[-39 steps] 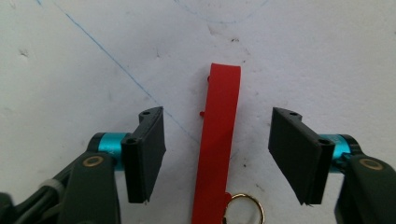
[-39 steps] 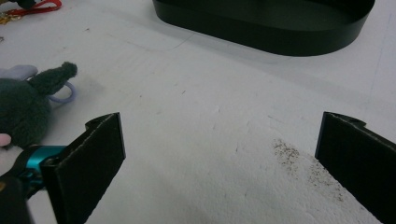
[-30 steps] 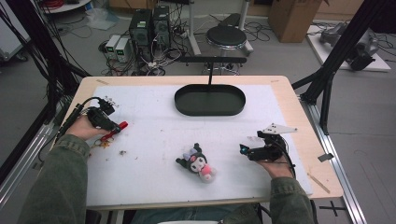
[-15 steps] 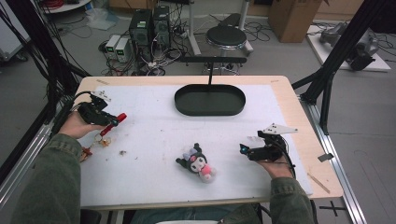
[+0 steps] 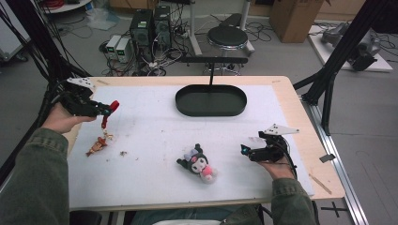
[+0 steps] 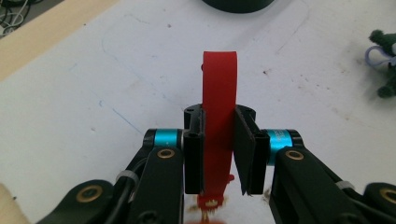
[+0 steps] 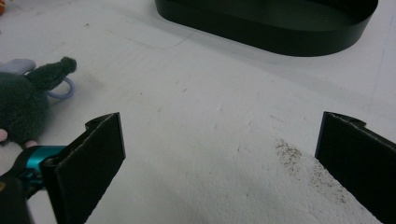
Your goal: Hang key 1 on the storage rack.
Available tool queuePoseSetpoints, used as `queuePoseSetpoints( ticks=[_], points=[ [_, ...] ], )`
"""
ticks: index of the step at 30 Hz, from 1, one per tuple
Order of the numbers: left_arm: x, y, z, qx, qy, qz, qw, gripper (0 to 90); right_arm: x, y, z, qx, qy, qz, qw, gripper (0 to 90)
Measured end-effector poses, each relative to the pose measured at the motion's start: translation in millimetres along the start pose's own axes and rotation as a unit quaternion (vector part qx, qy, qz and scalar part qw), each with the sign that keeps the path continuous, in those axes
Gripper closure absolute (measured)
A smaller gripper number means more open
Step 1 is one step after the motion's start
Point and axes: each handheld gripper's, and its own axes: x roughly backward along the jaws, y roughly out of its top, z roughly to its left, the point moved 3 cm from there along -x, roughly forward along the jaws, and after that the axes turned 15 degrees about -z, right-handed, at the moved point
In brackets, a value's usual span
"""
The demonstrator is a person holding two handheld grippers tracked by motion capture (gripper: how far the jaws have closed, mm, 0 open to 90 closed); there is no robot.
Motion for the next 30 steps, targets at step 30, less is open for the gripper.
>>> queuePoseSetpoints(
  ticks=[30],
  points=[
    [-10.8, 97.8, -23.9, -0.034, -0.024, -0.041, 0.9983, 74.7, -6.8, 1.6, -0.4, -0.018, 0.029, -0.014, 0.9993, 0.5]
  ],
)
